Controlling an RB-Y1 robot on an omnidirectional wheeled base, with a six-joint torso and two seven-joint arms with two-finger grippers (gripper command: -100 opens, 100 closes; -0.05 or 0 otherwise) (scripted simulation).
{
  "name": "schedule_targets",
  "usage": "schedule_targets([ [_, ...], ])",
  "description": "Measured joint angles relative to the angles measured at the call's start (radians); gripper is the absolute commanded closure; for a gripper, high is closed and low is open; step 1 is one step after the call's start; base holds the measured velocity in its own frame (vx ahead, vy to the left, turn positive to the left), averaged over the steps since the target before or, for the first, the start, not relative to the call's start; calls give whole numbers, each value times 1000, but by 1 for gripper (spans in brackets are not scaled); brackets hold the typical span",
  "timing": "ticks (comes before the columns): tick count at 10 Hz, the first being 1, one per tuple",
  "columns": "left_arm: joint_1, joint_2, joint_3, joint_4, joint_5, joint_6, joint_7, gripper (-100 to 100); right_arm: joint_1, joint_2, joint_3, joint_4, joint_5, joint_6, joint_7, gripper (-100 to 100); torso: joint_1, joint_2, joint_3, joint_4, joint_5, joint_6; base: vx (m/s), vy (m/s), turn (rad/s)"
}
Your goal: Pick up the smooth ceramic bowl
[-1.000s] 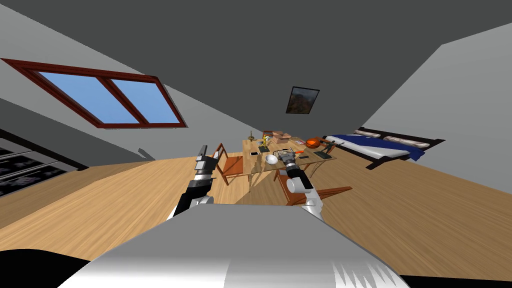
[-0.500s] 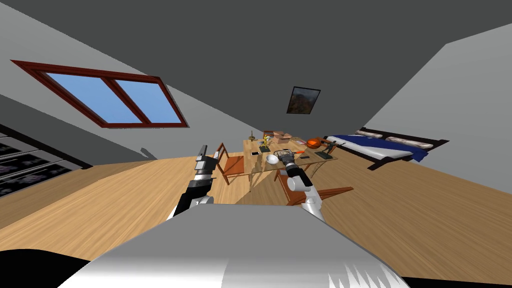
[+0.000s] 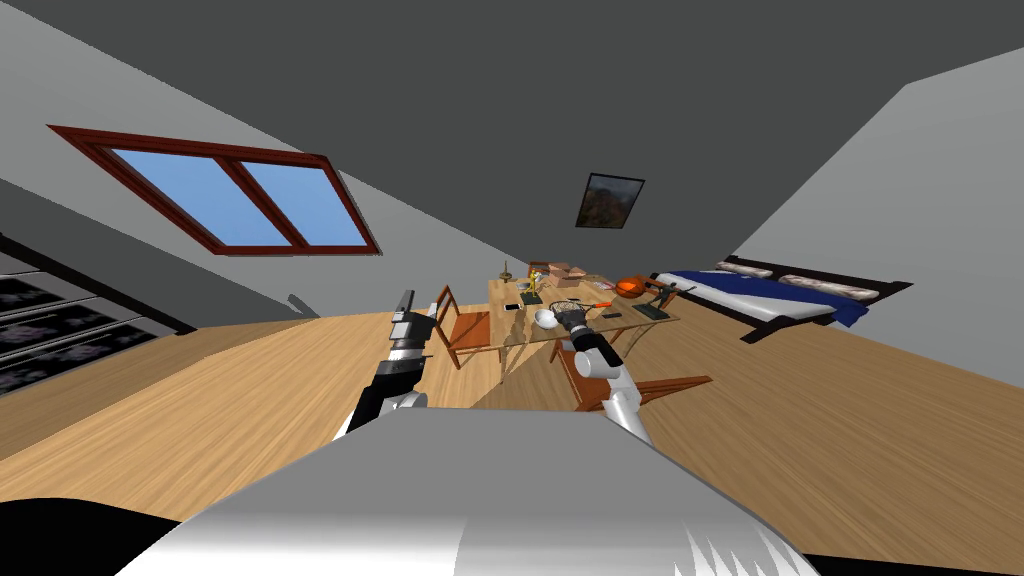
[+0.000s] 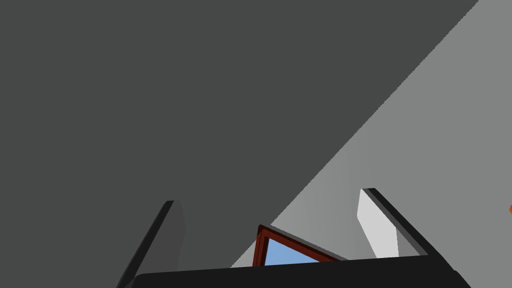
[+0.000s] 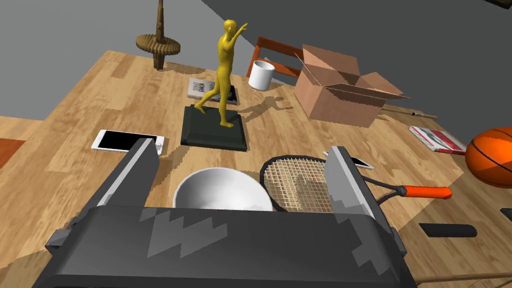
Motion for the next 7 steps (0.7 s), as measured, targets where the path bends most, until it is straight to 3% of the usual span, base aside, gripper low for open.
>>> schedule_targets([
  [7, 0, 0, 0, 0, 0, 0, 0, 0, -43, -31, -14, 75, -70, 98, -180, -100, -1, 0, 0, 0, 0, 0, 5, 13, 23],
])
